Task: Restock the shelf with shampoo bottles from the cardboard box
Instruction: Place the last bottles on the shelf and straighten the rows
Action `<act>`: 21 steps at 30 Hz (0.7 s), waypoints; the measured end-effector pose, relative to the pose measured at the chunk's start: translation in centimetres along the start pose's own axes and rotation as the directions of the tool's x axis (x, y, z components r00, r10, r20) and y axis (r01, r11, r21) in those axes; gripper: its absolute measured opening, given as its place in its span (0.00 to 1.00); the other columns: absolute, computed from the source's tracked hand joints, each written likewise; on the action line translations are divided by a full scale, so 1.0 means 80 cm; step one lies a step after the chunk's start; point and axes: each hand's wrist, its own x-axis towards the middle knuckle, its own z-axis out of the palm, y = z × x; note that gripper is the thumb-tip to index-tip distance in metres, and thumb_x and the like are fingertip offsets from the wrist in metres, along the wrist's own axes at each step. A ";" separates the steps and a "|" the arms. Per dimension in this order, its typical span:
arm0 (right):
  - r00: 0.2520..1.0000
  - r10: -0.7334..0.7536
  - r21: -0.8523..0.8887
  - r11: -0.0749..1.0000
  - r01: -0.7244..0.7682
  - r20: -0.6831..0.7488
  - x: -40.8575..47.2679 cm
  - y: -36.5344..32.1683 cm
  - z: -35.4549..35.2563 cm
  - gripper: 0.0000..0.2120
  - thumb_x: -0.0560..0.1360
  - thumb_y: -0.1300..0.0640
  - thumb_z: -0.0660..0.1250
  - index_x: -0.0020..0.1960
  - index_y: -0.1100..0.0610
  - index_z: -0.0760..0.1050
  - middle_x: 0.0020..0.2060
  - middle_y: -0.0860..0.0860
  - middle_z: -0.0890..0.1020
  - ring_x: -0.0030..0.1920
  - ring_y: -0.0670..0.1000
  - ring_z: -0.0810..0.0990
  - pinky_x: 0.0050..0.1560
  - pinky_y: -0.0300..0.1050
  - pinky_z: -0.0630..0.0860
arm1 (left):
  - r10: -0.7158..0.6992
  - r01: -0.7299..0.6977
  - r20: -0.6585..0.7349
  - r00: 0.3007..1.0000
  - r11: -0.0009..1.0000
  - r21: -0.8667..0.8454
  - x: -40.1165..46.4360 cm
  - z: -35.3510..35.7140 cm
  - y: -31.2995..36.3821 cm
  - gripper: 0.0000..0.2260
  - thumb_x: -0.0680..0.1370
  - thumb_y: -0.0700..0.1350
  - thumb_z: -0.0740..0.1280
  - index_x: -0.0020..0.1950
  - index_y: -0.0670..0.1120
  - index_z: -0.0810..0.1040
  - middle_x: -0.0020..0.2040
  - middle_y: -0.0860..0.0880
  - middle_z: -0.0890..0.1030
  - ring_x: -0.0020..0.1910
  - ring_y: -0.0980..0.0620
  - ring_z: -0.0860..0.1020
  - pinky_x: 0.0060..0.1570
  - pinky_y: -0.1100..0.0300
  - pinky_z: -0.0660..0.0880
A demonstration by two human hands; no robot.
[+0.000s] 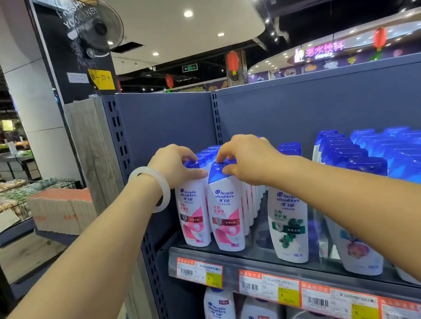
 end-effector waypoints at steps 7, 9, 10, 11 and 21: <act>1.000 -0.029 -0.039 0.999 0.029 -0.006 -0.015 0.012 -0.024 0.17 0.75 0.49 0.64 0.63 0.51 0.72 0.62 0.50 0.74 0.62 0.53 0.72 0.62 0.51 0.64 | 0.016 -0.018 -0.074 0.997 1.000 -0.024 -0.006 -0.002 0.000 0.22 0.70 0.53 0.72 0.62 0.48 0.76 0.60 0.48 0.78 0.56 0.49 0.76 0.55 0.54 0.74; 0.999 -0.033 -0.056 0.998 0.032 0.000 -0.023 0.020 -0.038 0.17 0.75 0.48 0.63 0.62 0.52 0.73 0.62 0.51 0.75 0.62 0.53 0.72 0.62 0.51 0.65 | 0.036 -0.038 -0.111 0.993 0.999 -0.011 -0.007 -0.005 0.005 0.21 0.71 0.52 0.71 0.62 0.48 0.75 0.61 0.48 0.76 0.57 0.48 0.76 0.55 0.54 0.73; 0.999 -0.034 -0.064 0.997 0.035 0.007 -0.028 0.025 -0.045 0.16 0.75 0.48 0.63 0.62 0.52 0.73 0.61 0.51 0.75 0.61 0.54 0.72 0.62 0.52 0.66 | 0.052 -0.053 -0.140 0.989 0.999 -0.005 -0.008 -0.007 0.009 0.20 0.72 0.51 0.71 0.62 0.48 0.76 0.62 0.48 0.76 0.58 0.48 0.76 0.55 0.54 0.73; 0.999 -0.033 -0.072 0.997 0.035 0.018 -0.034 0.030 -0.051 0.16 0.76 0.48 0.63 0.61 0.53 0.74 0.61 0.51 0.75 0.61 0.54 0.72 0.63 0.52 0.67 | 0.070 -0.072 -0.181 0.981 0.997 -0.009 -0.009 -0.009 0.015 0.18 0.73 0.50 0.70 0.61 0.47 0.76 0.61 0.47 0.76 0.58 0.48 0.75 0.56 0.55 0.72; 0.995 0.097 -0.132 0.987 -0.094 0.016 -0.104 0.096 -0.092 0.16 0.75 0.46 0.64 0.58 0.53 0.76 0.57 0.52 0.78 0.57 0.54 0.75 0.56 0.47 0.72 | 0.422 -0.425 -0.069 0.904 0.905 -0.031 -0.035 0.022 0.130 0.19 0.74 0.53 0.67 0.63 0.46 0.75 0.62 0.47 0.76 0.60 0.49 0.74 0.61 0.56 0.69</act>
